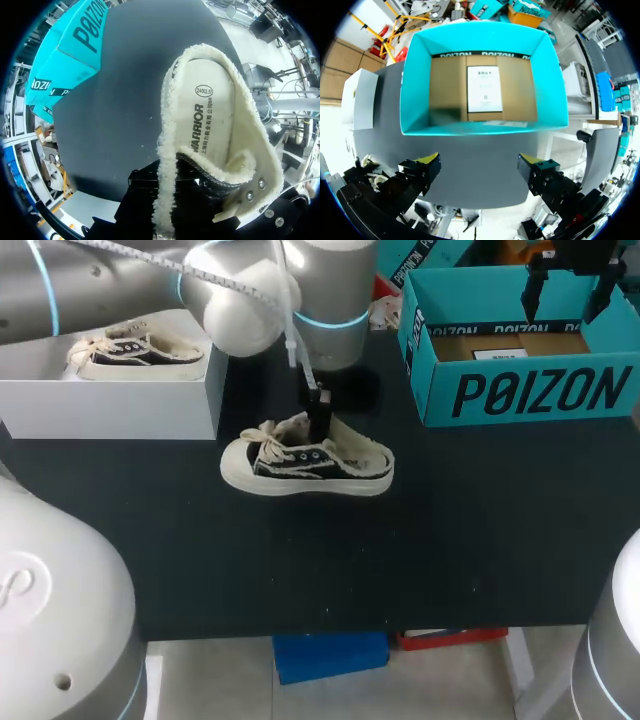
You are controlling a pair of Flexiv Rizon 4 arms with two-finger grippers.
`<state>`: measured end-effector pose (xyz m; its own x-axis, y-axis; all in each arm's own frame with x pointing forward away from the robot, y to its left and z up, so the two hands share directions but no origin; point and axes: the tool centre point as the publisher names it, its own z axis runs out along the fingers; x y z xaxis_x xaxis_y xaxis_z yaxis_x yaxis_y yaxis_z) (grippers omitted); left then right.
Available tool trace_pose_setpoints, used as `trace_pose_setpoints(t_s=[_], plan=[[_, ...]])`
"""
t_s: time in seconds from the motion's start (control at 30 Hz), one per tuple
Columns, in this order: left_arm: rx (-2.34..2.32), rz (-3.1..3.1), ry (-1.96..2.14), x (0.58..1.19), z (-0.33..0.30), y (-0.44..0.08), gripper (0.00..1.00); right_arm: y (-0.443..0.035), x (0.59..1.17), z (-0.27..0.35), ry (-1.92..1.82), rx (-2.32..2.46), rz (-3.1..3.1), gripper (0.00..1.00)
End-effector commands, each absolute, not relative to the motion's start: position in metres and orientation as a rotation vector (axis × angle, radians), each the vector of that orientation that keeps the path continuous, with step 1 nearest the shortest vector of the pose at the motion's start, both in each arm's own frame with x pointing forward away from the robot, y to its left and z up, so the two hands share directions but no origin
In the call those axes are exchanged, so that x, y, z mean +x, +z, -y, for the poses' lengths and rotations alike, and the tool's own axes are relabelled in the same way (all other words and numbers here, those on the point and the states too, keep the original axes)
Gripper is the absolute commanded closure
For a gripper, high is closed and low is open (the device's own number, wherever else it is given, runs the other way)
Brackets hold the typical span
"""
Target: Take the shoe out of the shoebox, open the shoe tongue, remove and reinsert the insole, then place the shoe into the shoebox
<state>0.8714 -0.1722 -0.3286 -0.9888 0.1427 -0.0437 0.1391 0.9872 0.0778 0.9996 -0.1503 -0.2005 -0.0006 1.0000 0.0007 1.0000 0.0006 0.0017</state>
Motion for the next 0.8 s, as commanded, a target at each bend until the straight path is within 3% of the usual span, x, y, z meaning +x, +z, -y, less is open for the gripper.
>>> trace_pose_setpoints(t_s=[0.03, 0.37, 0.4, 0.43, 0.47, 0.8], plan=[[0.209, -3.114, 0.184, 0.878, 0.204, -0.377, 1.00, -0.200, 1.000, 0.150, 0.001, 2.221, -2.221, 0.00], [0.206, -3.122, 0.196, 0.881, 0.212, -0.420, 1.00, -0.200, 1.000, 0.150, 0.001, 2.221, -2.221, 0.00], [0.208, -3.129, 0.163, 0.881, 0.212, -0.421, 0.85, -0.200, 1.000, 0.150, 0.001, 2.221, -2.221, 0.00], [0.222, -3.121, 0.116, 0.880, 0.212, -0.418, 0.18, -0.200, 1.000, 0.150, 0.001, 2.221, -2.221, 0.00], [0.230, -3.117, 0.107, 0.878, 0.211, -0.413, 0.00, -0.200, 1.000, 0.150, 0.001, 2.221, -2.221, 0.00], [0.267, -3.115, -0.502, 0.841, 0.201, -0.309, 0.00, -0.200, 1.000, 0.150, 0.001, 2.221, -2.221, 0.00]])
